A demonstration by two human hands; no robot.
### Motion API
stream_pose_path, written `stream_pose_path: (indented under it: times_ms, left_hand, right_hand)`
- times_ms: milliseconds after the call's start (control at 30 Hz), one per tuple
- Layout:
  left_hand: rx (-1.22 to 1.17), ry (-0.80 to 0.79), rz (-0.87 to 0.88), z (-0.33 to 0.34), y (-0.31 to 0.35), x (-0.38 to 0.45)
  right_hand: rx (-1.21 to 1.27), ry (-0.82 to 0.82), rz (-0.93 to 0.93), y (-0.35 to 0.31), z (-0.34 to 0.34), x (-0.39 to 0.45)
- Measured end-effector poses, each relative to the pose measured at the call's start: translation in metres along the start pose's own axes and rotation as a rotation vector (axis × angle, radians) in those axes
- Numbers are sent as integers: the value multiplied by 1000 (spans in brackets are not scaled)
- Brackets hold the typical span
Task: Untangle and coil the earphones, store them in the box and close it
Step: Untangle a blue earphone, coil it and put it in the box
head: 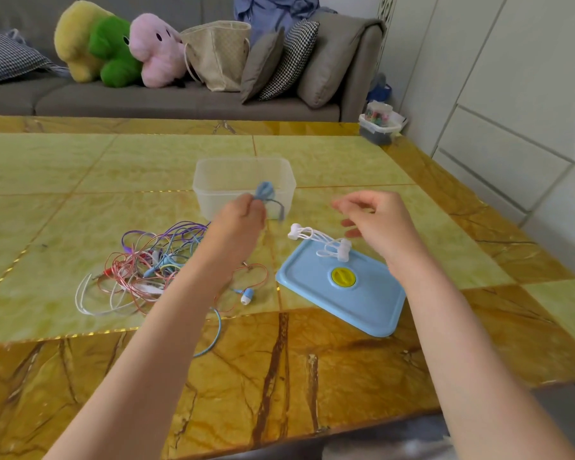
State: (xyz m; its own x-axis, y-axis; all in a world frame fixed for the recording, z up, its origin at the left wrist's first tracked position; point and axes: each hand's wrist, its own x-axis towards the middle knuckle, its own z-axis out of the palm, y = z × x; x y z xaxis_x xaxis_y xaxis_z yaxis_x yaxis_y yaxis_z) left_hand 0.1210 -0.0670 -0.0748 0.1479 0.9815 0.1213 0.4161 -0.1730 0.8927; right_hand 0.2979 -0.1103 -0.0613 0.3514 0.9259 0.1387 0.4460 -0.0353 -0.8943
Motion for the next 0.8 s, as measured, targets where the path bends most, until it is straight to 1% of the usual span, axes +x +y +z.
stream_pose_path:
  times_ms: [67, 200, 267, 367, 433, 500, 567, 600, 633, 733, 800]
  left_hand:
    - [-48, 44, -43, -8, -4, 3]
    - [29, -21, -41, -4, -4, -5]
    - [54, -53, -46, 0, -5, -8]
    - [41, -64, -81, 4, -6, -9]
    - [39, -50, -91, 3, -8, -8]
    - [35, -36, -93, 1, -11, -9]
    - [26, -27, -101, 1, -14, -11]
    - [21, -25, -105, 0, -15, -11]
    - [11, -27, -107, 0, -16, -12]
    - [-16, -32, -113, 2, -16, -12]
    - [-37, -22, -124, 3, -14, -13]
  right_hand:
    - [-198, 39, -15, 10, 2, 3]
    - [-388, -1, 18, 25, 11, 9]
    - [-444, -60, -24, 25, 21, 11]
    - [-533, -207, -104, 22, 46, 11]
    - [-599, -281, -98, 20, 60, 11]
    - [-589, -247, -31, 19, 65, 12]
    - [-489, -131, 16, 17, 66, 12]
    - [-450, -99, 31, 16, 68, 12]
    - [-457, -117, 41, 14, 70, 11]
    - [-572, -261, 27, 16, 74, 10]
    - [-572, -282, 7, 18, 70, 11]
